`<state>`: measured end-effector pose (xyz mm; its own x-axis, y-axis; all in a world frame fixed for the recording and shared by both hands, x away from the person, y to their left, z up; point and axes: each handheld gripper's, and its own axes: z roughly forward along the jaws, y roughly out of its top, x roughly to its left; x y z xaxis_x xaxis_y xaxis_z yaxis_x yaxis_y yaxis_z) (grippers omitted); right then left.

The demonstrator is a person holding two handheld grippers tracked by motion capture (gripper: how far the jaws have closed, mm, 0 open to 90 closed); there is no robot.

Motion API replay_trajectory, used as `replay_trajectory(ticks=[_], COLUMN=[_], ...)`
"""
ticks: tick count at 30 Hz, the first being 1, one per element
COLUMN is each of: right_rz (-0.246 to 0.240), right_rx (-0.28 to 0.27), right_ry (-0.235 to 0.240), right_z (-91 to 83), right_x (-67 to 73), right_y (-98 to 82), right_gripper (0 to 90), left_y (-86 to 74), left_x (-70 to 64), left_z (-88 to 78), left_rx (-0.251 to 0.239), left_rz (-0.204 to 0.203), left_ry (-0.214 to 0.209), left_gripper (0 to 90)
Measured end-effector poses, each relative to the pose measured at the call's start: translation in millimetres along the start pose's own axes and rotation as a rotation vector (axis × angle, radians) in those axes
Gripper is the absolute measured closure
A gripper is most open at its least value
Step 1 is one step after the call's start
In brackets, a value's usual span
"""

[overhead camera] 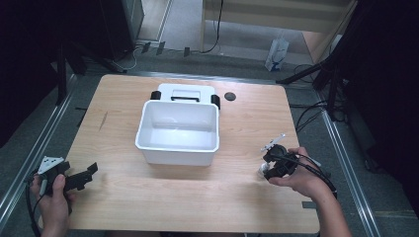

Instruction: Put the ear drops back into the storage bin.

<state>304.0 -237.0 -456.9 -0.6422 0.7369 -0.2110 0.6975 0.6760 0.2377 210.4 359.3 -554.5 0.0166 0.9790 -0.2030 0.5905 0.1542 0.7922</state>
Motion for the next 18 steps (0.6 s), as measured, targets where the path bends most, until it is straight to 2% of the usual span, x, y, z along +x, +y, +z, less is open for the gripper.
replay_trajectory(ticks=[5,7,11,16,17,18], right_rz=[0.028,0.018,0.036,0.068,0.068,0.072], right_rx=[0.016,0.025,0.039,0.061,0.061,0.073], right_ry=[0.047,0.065,0.073,0.140,0.140,0.166], right_z=[0.2,-0.2,1.3,5.1,5.1,6.4], right_x=[-4.4,-5.4,-7.0,-9.2,-9.2,-10.6], right_y=[5.4,7.4,12.0,17.3,17.3,18.2], right_gripper=[50.1,51.6,54.3,58.8,58.8,60.1], left_y=[0.0,-0.1,0.0,0.0,0.0,0.0], left_x=[0.0,0.0,-0.2,-0.3,-0.2,-0.1], left_z=[0.0,0.0,0.0,0.0,0.0,0.0], left_rx=[-0.001,-0.001,-0.001,0.000,0.000,0.000], left_rz=[-0.001,-0.001,0.001,0.002,0.000,-0.001], left_ry=[0.000,0.001,0.001,0.002,0.002,0.002], left_gripper=[0.2,0.2,0.2,0.2,0.2,0.2])
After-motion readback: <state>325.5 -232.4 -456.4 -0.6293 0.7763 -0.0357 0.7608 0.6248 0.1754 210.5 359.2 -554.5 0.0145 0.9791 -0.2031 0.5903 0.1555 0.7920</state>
